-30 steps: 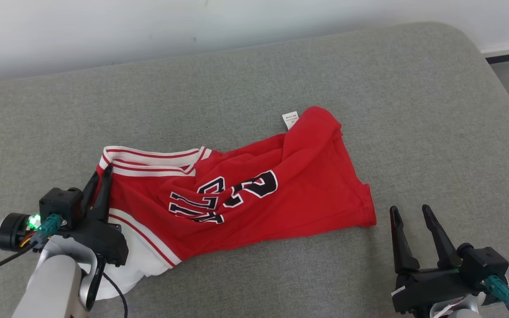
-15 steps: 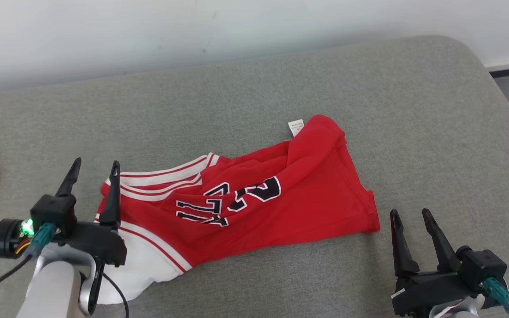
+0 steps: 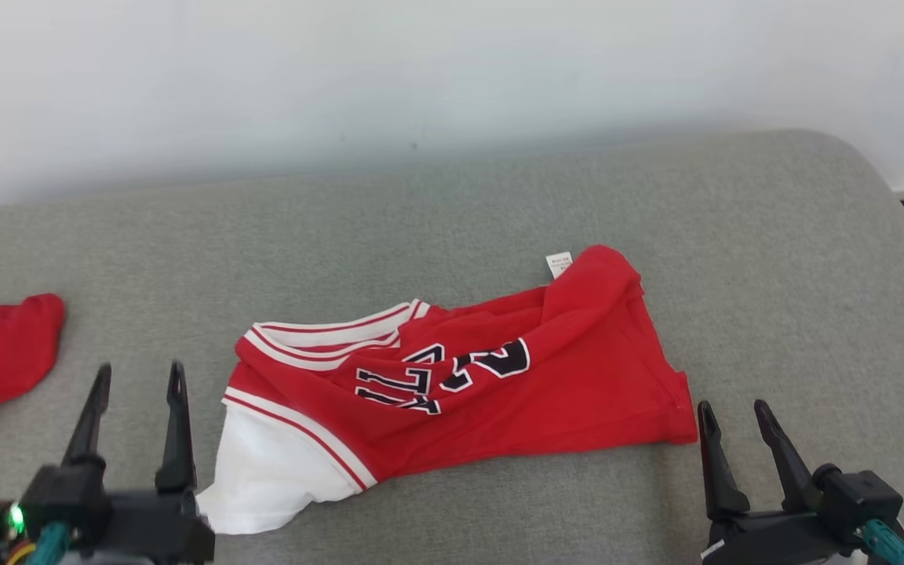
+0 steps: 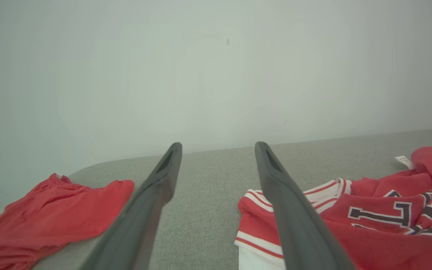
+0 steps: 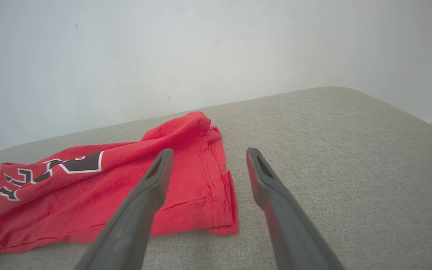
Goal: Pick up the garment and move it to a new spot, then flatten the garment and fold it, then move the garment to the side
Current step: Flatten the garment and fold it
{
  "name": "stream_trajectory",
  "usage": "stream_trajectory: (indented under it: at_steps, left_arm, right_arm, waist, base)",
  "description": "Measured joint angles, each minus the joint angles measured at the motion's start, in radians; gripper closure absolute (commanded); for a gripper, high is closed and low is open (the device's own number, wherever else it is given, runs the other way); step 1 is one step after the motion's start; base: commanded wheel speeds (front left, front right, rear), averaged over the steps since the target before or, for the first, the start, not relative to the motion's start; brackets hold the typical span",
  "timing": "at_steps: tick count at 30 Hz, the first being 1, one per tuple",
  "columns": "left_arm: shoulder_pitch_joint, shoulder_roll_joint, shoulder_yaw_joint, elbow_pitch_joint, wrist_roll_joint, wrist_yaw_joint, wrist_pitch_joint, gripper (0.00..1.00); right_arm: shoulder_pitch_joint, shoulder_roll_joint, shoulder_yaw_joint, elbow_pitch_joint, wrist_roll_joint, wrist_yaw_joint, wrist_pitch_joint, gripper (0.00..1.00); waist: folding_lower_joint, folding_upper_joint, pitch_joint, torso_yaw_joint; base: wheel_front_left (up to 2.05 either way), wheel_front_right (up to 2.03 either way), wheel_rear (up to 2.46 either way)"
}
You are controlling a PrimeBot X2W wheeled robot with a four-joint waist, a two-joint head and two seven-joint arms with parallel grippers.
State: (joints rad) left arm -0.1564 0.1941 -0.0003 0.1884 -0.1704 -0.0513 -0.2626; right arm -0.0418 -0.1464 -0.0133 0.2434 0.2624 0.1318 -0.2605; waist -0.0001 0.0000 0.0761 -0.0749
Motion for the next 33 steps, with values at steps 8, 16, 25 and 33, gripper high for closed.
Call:
stream_trajectory:
  at_steps: [8, 16, 25, 33]
  left_arm:
    - [0.130, -0.052, 0.052, -0.103, 0.022, 0.009, 0.000, 0.00]
    - [0.209, -0.086, 0.072, -0.111, 0.055, 0.007, 0.000, 0.00]
    - [0.239, -0.102, 0.076, -0.102, 0.067, -0.011, 0.000, 0.00]
    - [0.239, -0.106, 0.081, -0.094, 0.083, -0.020, 0.000, 0.00]
  right_arm:
    - [0.033, 0.000, -0.012, -0.006, 0.000, 0.000, 0.003, 0.00]
    - [0.060, -0.009, -0.023, 0.000, -0.002, 0.000, 0.013, 0.00]
    - [0.071, -0.003, -0.027, 0.010, -0.009, 0.000, 0.018, 0.00]
    - [0.070, -0.010, -0.030, 0.017, -0.009, 0.000, 0.019, 0.00]
  waist:
    - [-0.0001, 0.0000, -0.038, 0.038]
    - [0.0000, 0.0000, -0.059, 0.066]
    - [0.0001, 0.0000, -0.064, 0.081]
    - [0.0001, 0.0000, -0.060, 0.078]
  base:
    - [0.00, 0.00, 0.00]
    - [0.00, 0.00, 0.00]
    - [0.00, 0.00, 0.00]
    - [0.00, 0.00, 0.00]
